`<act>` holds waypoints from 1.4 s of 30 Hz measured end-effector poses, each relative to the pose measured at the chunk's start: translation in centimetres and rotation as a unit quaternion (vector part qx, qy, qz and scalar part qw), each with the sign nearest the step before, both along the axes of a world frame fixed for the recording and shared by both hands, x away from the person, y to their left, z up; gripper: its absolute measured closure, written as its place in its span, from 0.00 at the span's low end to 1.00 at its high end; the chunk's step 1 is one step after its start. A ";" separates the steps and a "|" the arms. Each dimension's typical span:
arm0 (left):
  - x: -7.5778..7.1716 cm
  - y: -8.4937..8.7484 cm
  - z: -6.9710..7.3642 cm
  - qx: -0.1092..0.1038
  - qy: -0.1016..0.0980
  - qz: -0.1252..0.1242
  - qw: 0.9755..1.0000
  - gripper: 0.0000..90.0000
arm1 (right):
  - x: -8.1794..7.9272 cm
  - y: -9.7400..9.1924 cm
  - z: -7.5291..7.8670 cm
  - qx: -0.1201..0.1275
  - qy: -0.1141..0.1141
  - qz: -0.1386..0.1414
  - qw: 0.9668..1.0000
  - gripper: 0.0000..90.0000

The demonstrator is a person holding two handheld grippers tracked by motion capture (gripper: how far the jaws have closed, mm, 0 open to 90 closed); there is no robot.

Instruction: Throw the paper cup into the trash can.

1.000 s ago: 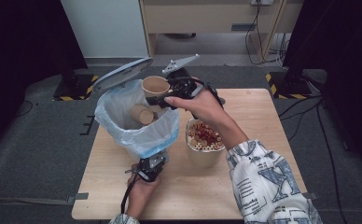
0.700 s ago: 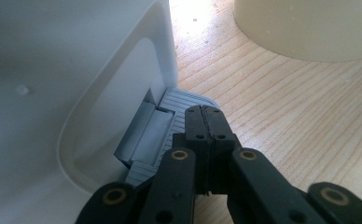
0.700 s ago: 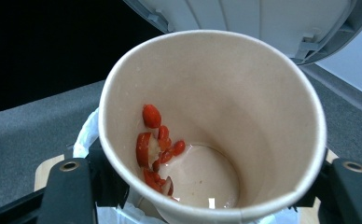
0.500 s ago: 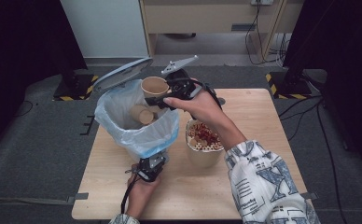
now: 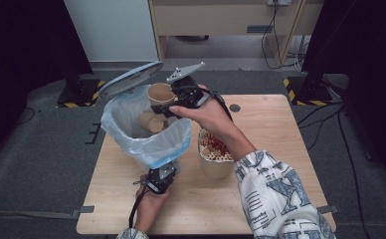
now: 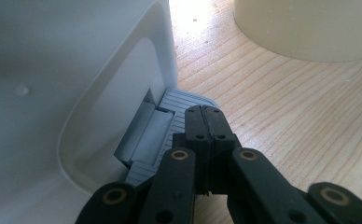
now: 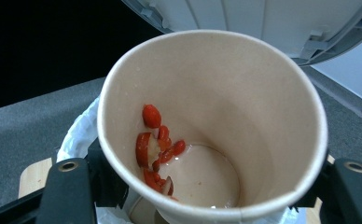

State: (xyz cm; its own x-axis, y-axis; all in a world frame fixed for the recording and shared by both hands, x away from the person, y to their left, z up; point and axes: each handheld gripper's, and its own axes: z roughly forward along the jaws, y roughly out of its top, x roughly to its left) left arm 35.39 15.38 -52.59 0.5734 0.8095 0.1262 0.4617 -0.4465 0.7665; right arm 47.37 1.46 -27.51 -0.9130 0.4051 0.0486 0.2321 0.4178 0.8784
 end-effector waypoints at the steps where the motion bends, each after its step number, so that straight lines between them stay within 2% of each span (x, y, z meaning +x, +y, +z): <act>1: 0.0 0.0 0.0 0.000 0.000 0.000 1.000 0.99 | 0.0 0.1 -0.1 -0.002 0.000 -0.001 1.000 0.35; 26: 0.0 0.0 0.0 0.000 0.000 0.000 1.000 0.99 | -0.1 2.1 -1.1 -0.011 0.006 0.007 1.000 0.34; 28: 0.0 0.0 0.0 -0.002 0.000 0.000 1.000 0.99 | -0.2 2.5 -1.2 -0.013 0.003 0.009 1.000 0.31; 29: 0.0 0.0 0.0 -0.002 0.000 -0.001 1.000 0.99 | -0.4 2.9 -1.4 -0.006 0.004 0.026 1.000 0.22; 30: 0.0 0.0 0.0 -0.001 0.000 0.000 1.000 0.99 | -0.6 3.1 -1.6 -0.007 0.006 0.029 1.000 0.15; 33: 0.0 0.0 0.0 -0.002 -0.001 -0.001 1.000 0.99 | -0.8 3.2 -1.6 -0.018 -0.014 0.019 1.000 0.13; 37: 0.0 0.0 0.0 0.000 0.000 -0.001 1.000 0.99 | -0.6 2.5 -1.3 -0.003 -0.007 0.006 1.000 0.12; 42: 0.0 0.0 0.0 -0.002 -0.001 -0.001 1.000 0.99 | -0.3 1.3 -1.3 -0.003 -0.006 -0.005 1.000 0.11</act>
